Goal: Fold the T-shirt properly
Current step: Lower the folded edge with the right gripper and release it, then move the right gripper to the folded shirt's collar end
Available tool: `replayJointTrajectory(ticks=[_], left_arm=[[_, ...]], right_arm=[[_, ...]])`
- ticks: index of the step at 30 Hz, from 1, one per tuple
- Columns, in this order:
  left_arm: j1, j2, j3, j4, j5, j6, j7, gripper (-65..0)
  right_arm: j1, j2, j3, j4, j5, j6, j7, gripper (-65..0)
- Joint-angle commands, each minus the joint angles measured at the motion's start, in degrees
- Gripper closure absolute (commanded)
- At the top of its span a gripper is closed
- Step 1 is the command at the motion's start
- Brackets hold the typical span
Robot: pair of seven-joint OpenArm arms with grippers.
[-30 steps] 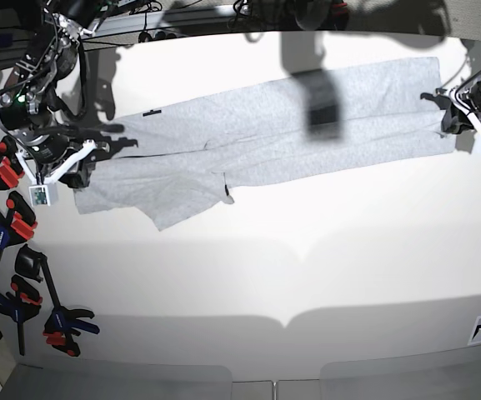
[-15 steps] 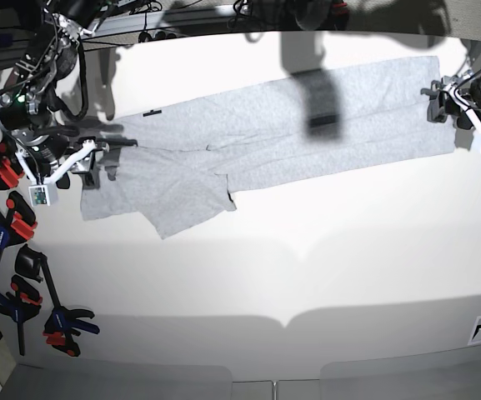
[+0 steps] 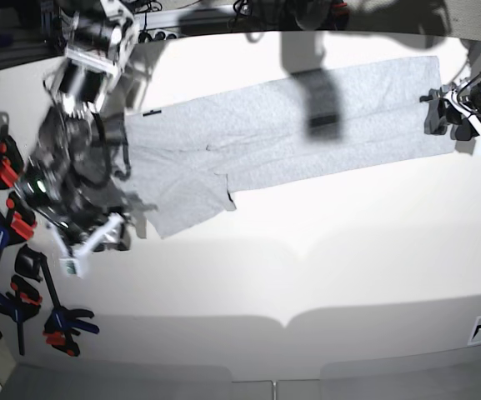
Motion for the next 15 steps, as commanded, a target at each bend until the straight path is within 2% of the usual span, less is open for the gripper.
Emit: replayJointTrajectory(ticks=[1,4,8,15], left_arm=[[-0.2,-1.1,-0.6,0.9,-0.6,-0.2,-0.5,-35.5],[-0.2,-1.1,-0.6,0.9,-0.6,-0.2,0.0,-35.5],[-0.2,-1.1,-0.6,0.9,-0.7,-0.2,0.0,-35.5],[-0.2,-1.1,-0.6,0.9,-0.6,-0.2,0.0,-35.5]], right_arm=[[3.4,0.6,-1.3,-3.0,-0.5,0.2,2.0,-31.2],[8.0,0.6,-5.5,-14.3,-4.0,-0.2,4.1,-31.2],[10.5,0.6,-10.0,-25.1,-7.7,-3.2,11.1,-31.2],[10.3,0.6,-16.8,-35.1,-8.2,-3.6,11.9,-31.2]])
